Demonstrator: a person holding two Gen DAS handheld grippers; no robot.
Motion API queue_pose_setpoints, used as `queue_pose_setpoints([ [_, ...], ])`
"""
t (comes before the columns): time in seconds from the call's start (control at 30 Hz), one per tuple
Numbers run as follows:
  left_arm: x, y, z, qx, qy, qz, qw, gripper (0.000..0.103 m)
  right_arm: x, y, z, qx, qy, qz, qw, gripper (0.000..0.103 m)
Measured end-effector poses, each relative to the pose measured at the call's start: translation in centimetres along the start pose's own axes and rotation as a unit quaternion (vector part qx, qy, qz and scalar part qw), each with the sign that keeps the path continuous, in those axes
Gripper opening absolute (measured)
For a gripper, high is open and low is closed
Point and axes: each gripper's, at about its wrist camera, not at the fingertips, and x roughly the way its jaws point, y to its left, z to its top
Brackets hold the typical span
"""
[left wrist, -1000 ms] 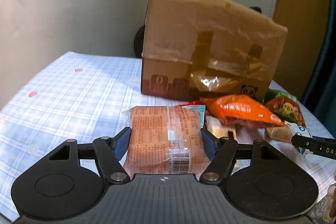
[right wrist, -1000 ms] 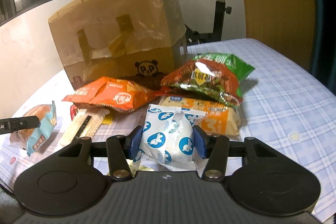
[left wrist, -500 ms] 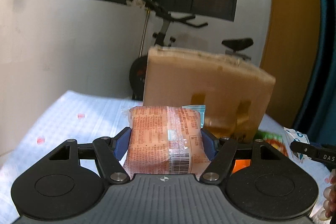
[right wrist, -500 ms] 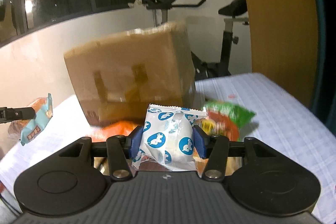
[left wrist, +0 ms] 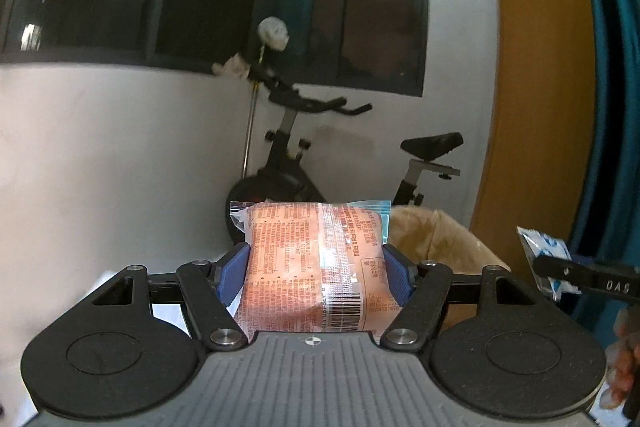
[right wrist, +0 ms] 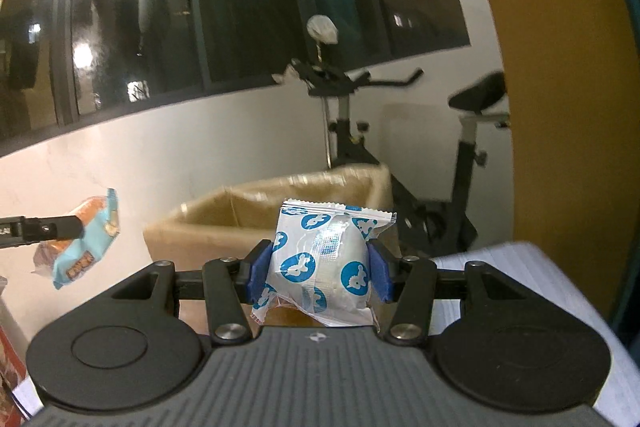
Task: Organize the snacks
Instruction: 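Carry both held packets up over the open box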
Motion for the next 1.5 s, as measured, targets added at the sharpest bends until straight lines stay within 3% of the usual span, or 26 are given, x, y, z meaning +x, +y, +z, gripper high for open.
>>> queue_pose_setpoints([
  [0.23, 7.3, -1.9, 2.9, 0.051, 0.028, 0.007, 0.9983, 0.072, 6.4, 0.8, 3.5, -0.04, 0.0, 0.012, 0.999, 0.053],
  [0.5, 12.4, -1.8, 3.1, 0.051, 0.063, 0.019, 0.9966, 0.072, 13.3, -0.2, 3.7, -0.034, 0.063, -0.014, 0.997, 0.053],
  [0.7, 14.8, -1.7, 2.0, 0.054, 0.087, 0.047, 0.9936, 0.072, 14.6, -1.2, 2.5, -0.047, 0.096, -0.027, 0.994, 0.053],
  [0.93, 14.7, -1.2, 2.0, 0.06, 0.101, 0.059, 0.9913, 0.073, 15.0, -1.3, 2.0, -0.048, 0.113, -0.025, 0.992, 0.053],
  [1.5, 15.2, 0.3, 1.7, 0.037, 0.12, 0.035, 0.9915, 0.074, 15.3, -1.0, 1.7, -0.047, 0.126, -0.02, 0.991, 0.053],
])
